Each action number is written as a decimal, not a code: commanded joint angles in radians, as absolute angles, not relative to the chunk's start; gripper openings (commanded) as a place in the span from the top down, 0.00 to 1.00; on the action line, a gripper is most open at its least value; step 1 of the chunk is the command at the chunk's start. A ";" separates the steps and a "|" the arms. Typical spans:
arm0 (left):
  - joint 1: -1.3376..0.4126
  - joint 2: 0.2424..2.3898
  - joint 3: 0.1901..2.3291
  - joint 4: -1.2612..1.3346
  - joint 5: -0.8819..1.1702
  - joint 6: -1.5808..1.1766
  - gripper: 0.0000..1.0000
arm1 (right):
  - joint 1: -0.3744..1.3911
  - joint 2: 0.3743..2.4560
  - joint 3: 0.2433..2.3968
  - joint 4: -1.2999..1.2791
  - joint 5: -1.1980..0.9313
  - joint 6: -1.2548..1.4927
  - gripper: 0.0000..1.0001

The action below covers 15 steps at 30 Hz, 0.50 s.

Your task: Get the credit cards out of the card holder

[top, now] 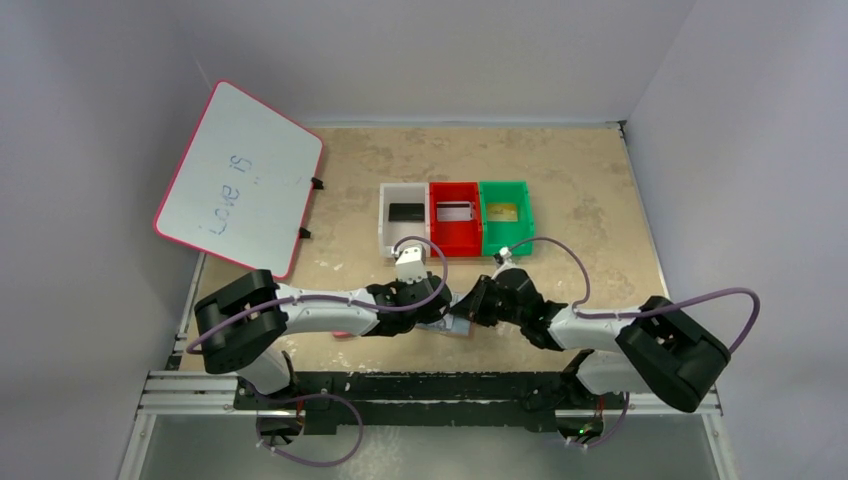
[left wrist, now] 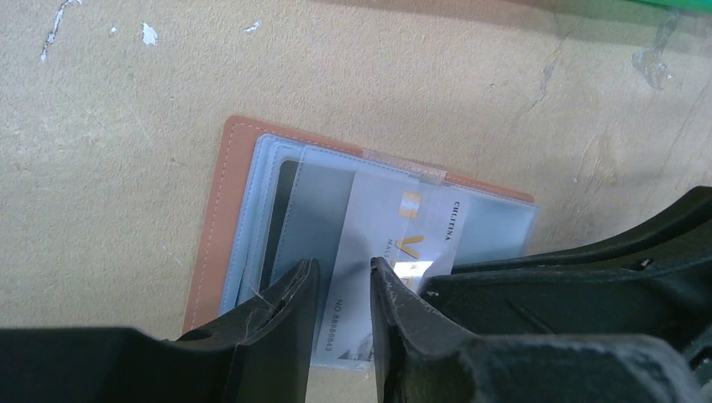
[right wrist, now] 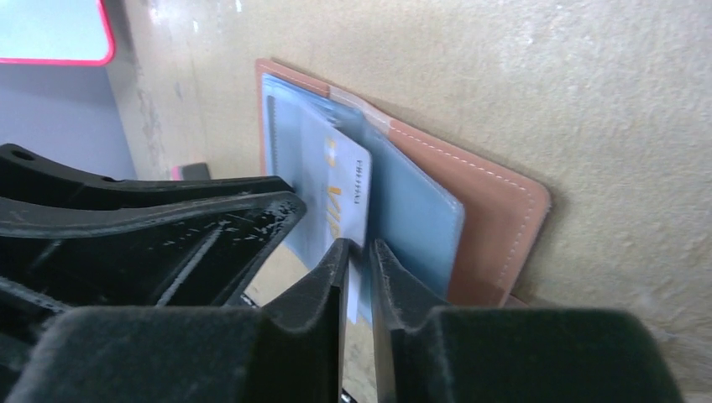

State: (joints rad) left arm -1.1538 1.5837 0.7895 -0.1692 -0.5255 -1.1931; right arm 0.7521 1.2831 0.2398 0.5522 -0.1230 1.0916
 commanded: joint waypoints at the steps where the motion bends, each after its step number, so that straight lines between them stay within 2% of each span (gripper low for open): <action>1: -1.157 1.618 0.789 -0.206 -0.510 -1.195 0.71 | 0.743 1.313 0.229 0.621 -0.150 1.086 0.80; 8: -1.158 1.613 0.787 -0.205 -0.507 -1.192 0.73 | 0.731 1.414 0.177 0.860 -0.215 1.182 0.74; 15: -1.158 1.604 0.781 -0.208 -0.513 -1.195 0.74 | 0.730 1.445 0.152 0.929 -0.218 1.215 0.85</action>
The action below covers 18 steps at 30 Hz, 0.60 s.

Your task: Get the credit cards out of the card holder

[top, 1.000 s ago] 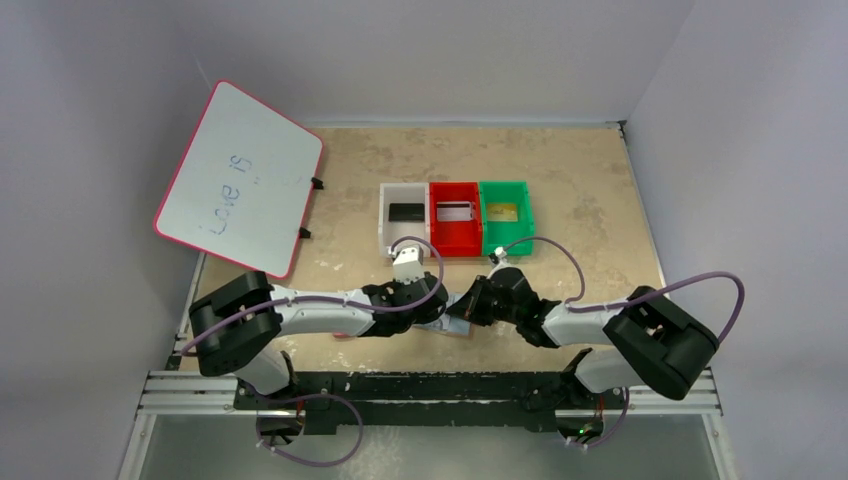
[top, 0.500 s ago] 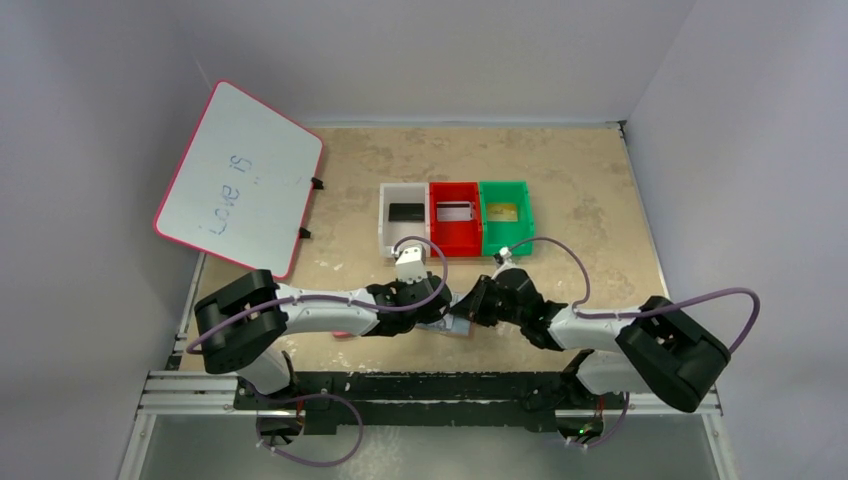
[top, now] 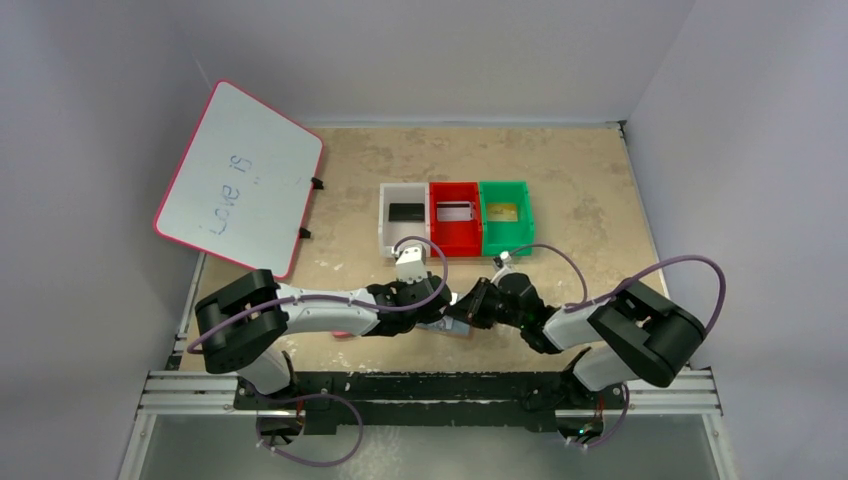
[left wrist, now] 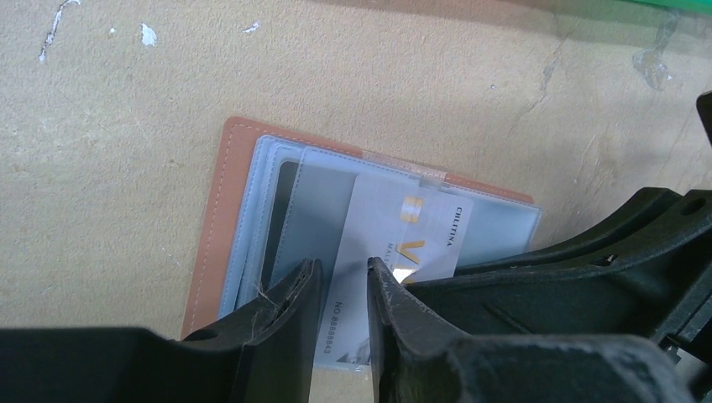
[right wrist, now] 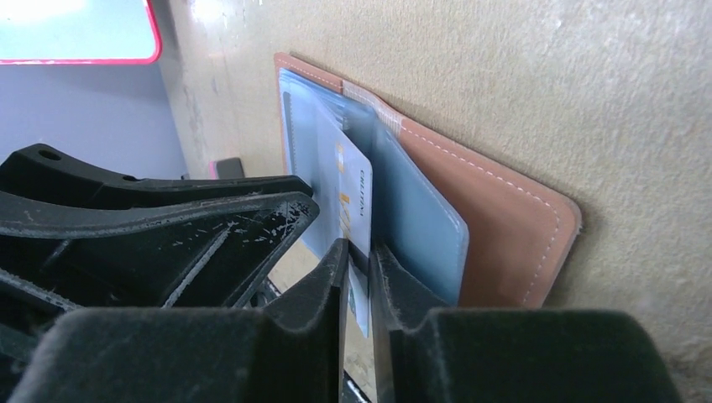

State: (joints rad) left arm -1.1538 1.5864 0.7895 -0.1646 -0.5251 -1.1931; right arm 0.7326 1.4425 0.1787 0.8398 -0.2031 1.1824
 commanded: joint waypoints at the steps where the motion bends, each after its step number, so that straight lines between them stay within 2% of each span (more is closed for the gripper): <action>1: -1.158 1.603 0.781 -0.209 -0.515 -1.195 0.73 | 0.730 1.438 0.147 0.926 -0.212 1.216 0.86; 5: -1.158 1.596 0.779 -0.212 -0.519 -1.198 0.73 | 0.729 1.411 0.138 0.891 -0.191 1.217 0.89; 9: -1.158 1.590 0.778 -0.211 -0.518 -1.198 0.74 | 0.728 1.398 0.139 0.874 -0.192 1.215 0.77; 11: -1.158 1.588 0.778 -0.211 -0.518 -1.197 0.74 | 0.729 1.395 0.137 0.876 -0.192 1.217 0.75; 15: -1.158 1.585 0.778 -0.210 -0.517 -1.197 0.74 | 0.729 1.378 0.133 0.876 -0.179 1.223 0.77; 18: -1.158 1.587 0.777 -0.209 -0.517 -1.199 0.74 | 0.727 1.359 0.128 0.872 -0.170 1.223 0.85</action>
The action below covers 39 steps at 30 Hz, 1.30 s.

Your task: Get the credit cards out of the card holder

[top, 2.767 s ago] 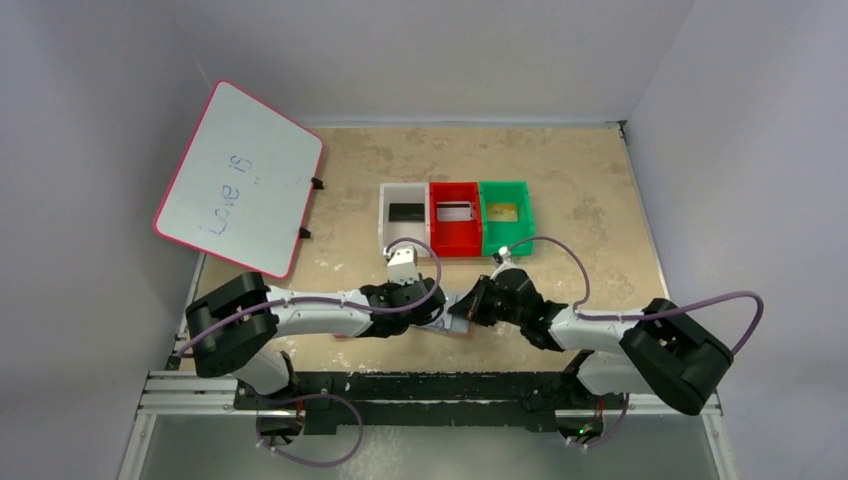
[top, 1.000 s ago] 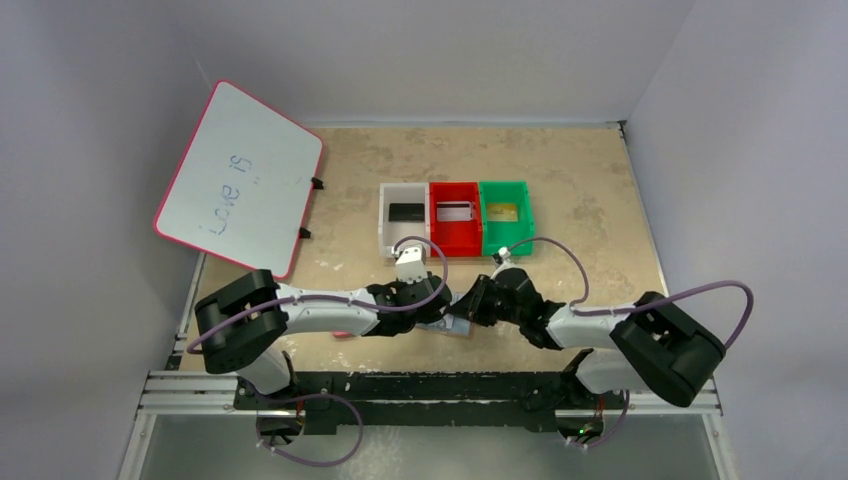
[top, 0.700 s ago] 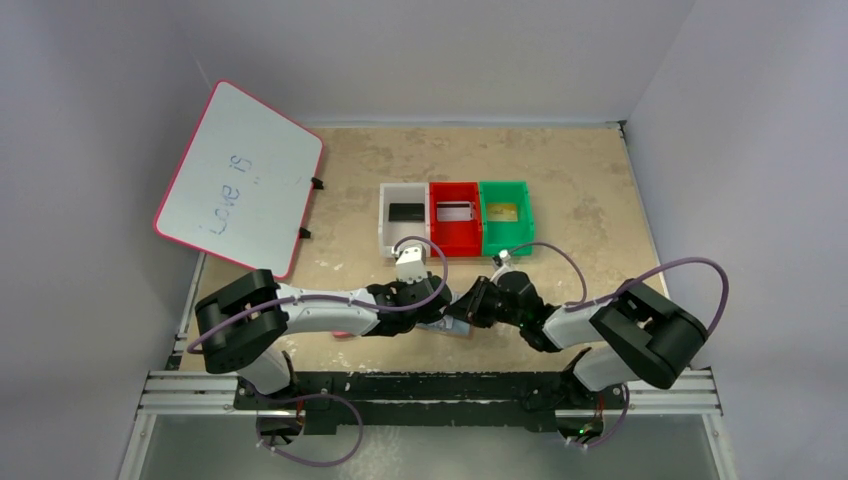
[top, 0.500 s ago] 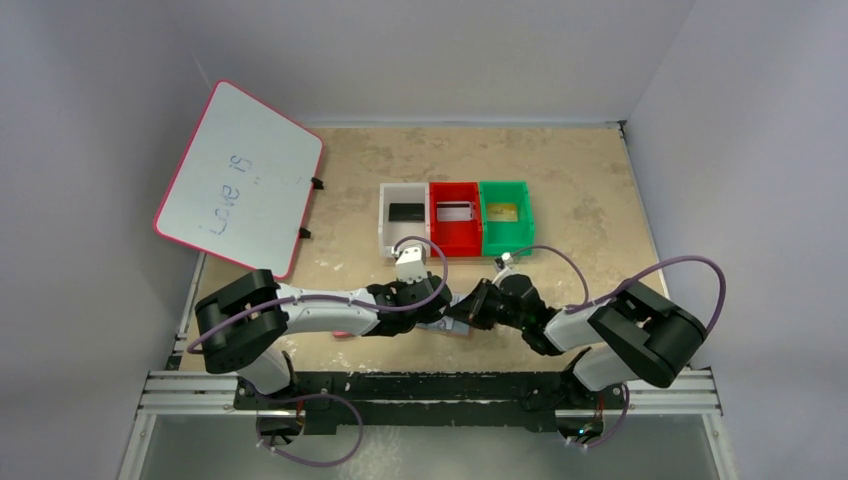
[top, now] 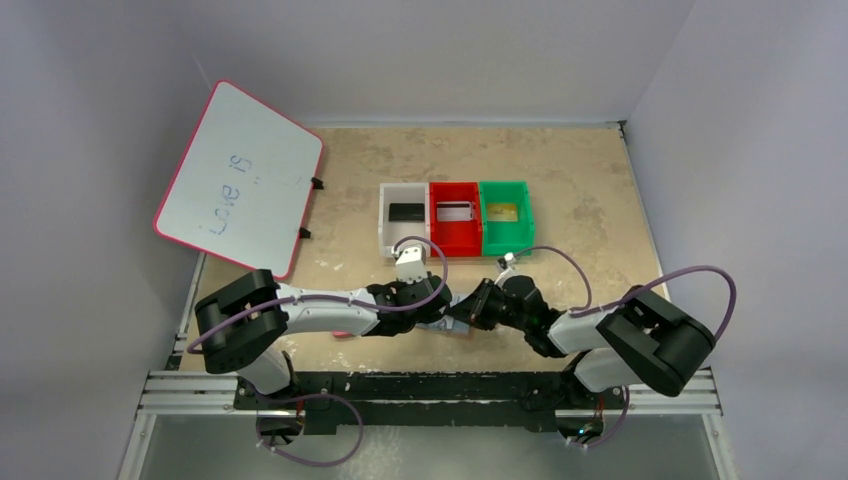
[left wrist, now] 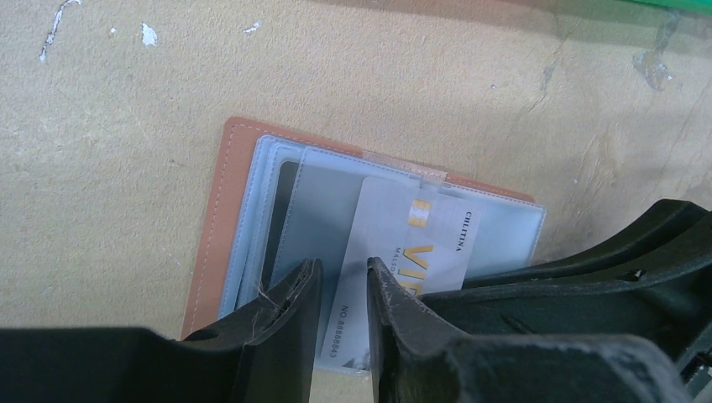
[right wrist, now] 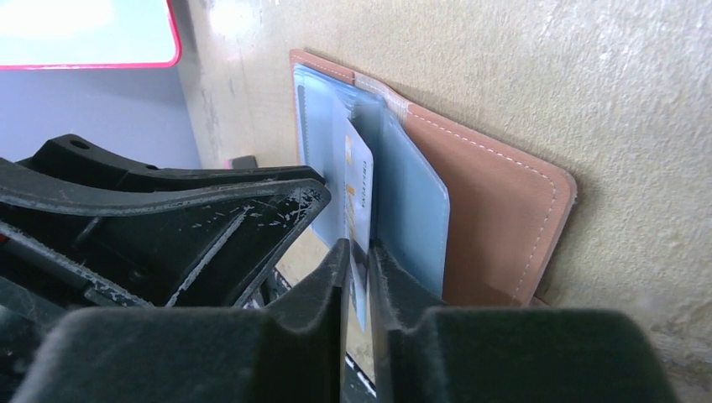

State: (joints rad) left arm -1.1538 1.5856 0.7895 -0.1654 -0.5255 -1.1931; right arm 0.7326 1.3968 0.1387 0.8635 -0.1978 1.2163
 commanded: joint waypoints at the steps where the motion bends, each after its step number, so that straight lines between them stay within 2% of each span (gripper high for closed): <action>1: -1.158 1.588 0.777 -0.210 -0.517 -1.198 0.74 | 0.727 1.352 0.126 0.868 -0.167 1.224 0.90; 4: -1.158 1.584 0.776 -0.209 -0.520 -1.199 0.74 | 0.726 1.327 0.121 0.842 -0.161 1.218 1.00; 13: -1.157 1.518 0.799 -0.246 -0.585 -1.161 0.68 | 0.723 1.102 0.138 0.563 -0.090 1.153 1.00; 22: -1.155 1.484 0.940 -0.391 -0.674 -1.068 0.49 | 0.723 0.837 0.171 0.385 -0.008 1.021 1.00; 28: -1.111 1.389 1.026 -0.576 -0.767 -0.967 0.20 | 0.723 0.703 0.198 0.359 0.034 0.888 1.00; 30: -1.058 1.332 1.035 -0.622 -0.776 -0.934 0.16 | 0.723 0.664 0.205 0.366 0.052 0.824 1.00; 34: -0.935 1.246 1.045 -0.723 -0.784 -0.908 0.16 | 0.723 0.628 0.218 0.411 0.084 0.718 1.00; 39: -0.918 1.151 1.035 -0.855 -0.929 -0.904 0.11 | 0.723 0.643 0.240 0.539 0.092 0.496 1.00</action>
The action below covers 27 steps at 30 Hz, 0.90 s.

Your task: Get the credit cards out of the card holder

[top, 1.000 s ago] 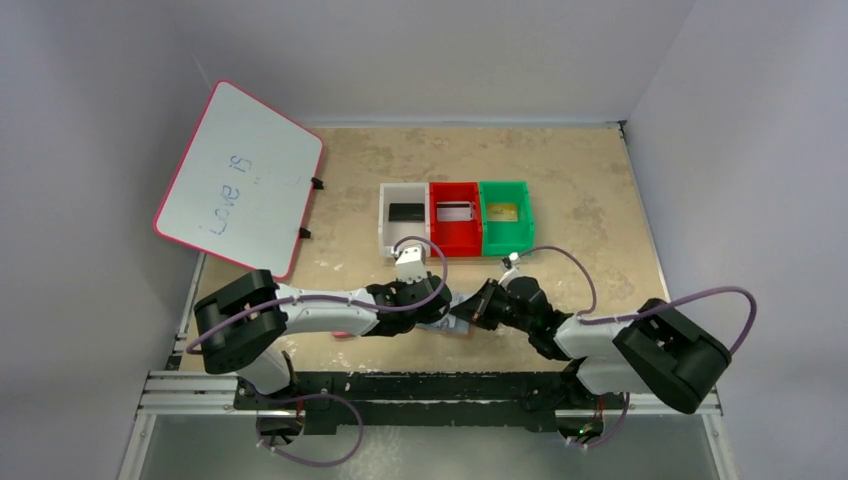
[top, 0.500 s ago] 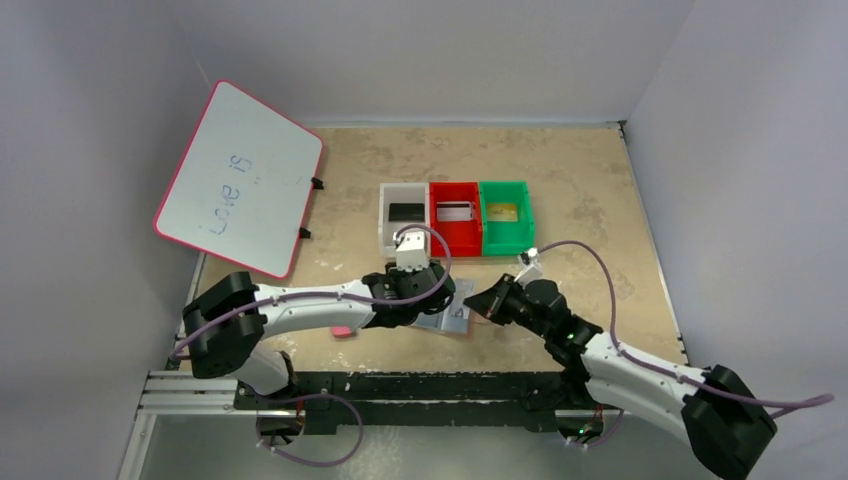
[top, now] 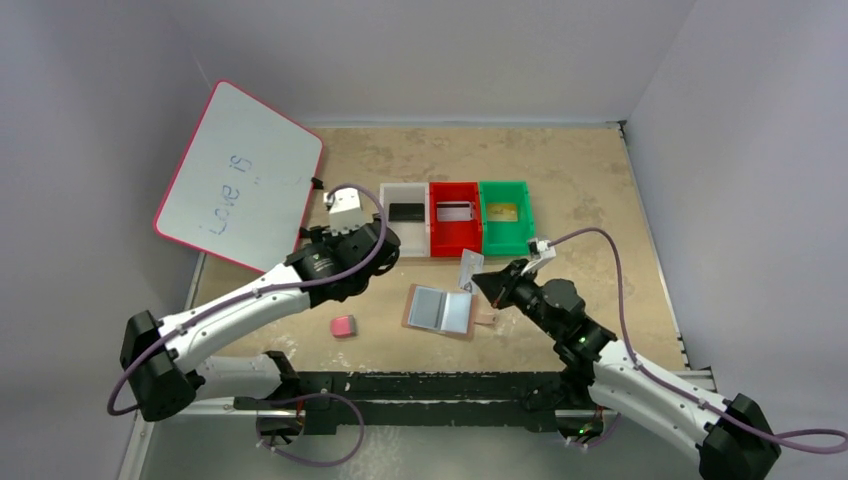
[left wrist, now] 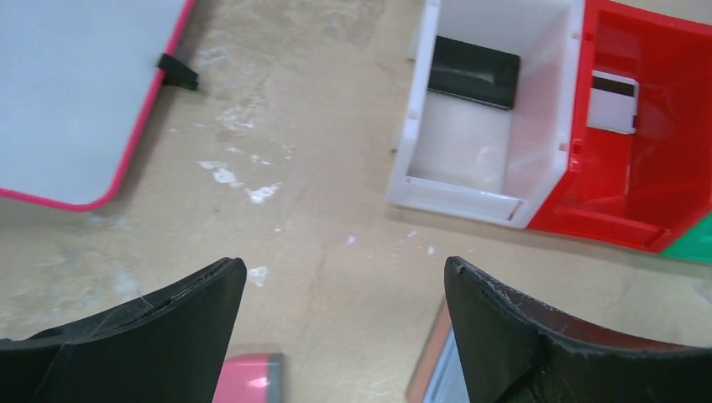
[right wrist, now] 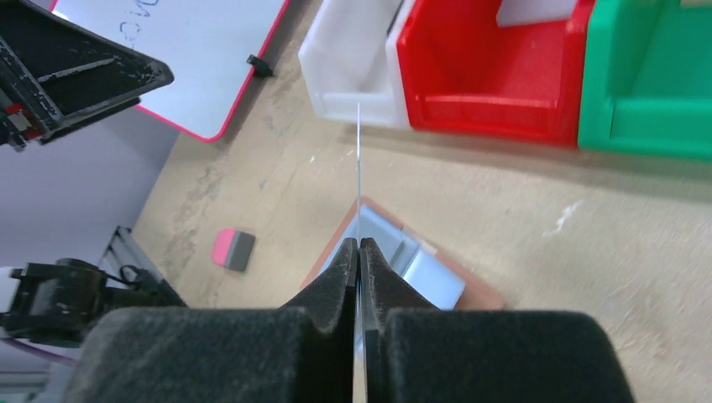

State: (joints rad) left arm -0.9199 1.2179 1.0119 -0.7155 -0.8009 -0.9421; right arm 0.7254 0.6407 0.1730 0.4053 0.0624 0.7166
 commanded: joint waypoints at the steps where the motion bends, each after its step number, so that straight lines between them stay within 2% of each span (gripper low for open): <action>1: -0.911 1.133 1.029 -0.871 -0.946 -0.903 0.10 | 0.723 0.647 0.252 0.542 0.088 0.459 1.00; 4: -0.861 1.076 1.000 -0.889 -0.973 -0.882 0.08 | 0.722 0.660 0.284 0.547 0.084 0.357 1.00; 12: -0.631 0.955 0.860 -0.783 -0.882 -0.779 0.07 | 0.724 0.696 0.342 0.561 0.069 0.176 1.00; 27: -0.624 0.920 0.880 -0.812 -0.918 -0.795 0.08 | 0.724 1.005 0.593 0.416 0.094 -0.173 1.00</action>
